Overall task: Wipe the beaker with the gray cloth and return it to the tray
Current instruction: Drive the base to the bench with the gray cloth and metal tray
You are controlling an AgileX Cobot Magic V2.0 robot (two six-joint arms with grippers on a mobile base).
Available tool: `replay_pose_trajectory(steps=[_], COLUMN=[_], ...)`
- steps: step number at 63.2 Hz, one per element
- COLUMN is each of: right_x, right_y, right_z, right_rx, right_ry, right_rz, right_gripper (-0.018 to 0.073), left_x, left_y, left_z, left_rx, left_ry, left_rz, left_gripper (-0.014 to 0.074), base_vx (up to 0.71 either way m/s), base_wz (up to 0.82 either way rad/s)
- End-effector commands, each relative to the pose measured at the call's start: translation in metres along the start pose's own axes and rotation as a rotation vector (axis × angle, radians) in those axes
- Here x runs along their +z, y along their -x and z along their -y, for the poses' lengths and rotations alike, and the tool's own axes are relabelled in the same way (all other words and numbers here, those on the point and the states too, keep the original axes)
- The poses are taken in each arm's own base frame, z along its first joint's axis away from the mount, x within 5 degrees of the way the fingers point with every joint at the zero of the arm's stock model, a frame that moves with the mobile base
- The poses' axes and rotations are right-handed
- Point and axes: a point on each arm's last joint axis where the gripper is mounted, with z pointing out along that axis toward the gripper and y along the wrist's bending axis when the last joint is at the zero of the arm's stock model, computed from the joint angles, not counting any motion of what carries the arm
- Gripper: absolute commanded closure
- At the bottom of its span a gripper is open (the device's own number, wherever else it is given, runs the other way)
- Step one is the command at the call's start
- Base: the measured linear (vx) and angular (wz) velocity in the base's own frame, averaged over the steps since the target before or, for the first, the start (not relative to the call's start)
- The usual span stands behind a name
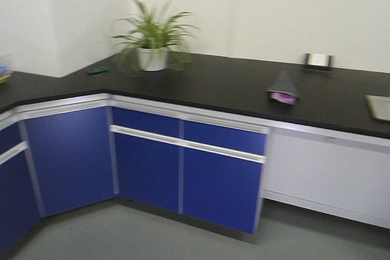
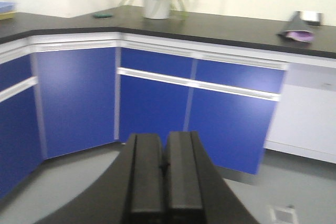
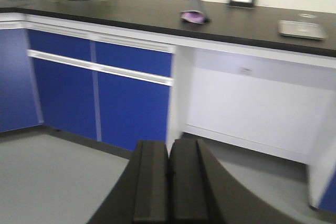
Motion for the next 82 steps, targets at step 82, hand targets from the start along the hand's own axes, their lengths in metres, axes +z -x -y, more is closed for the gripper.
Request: replay_pose_trajectory(steps=[82], right_x=[-0.0003], right_y=[0.0060], right_z=[-0.0002], right_rx=[-0.007], right_ry=[0.001], right_rz=[0.082], right_gripper=[0.0570], left_x=[0.0004], left_y=[-0.0006], left_z=[-0.0006], left_rx=[-0.009], left_ry=[-0.005], left_rz=[0.072], left_gripper=[0.0603], base_vx=[0.20], base_wz=[-0.38])
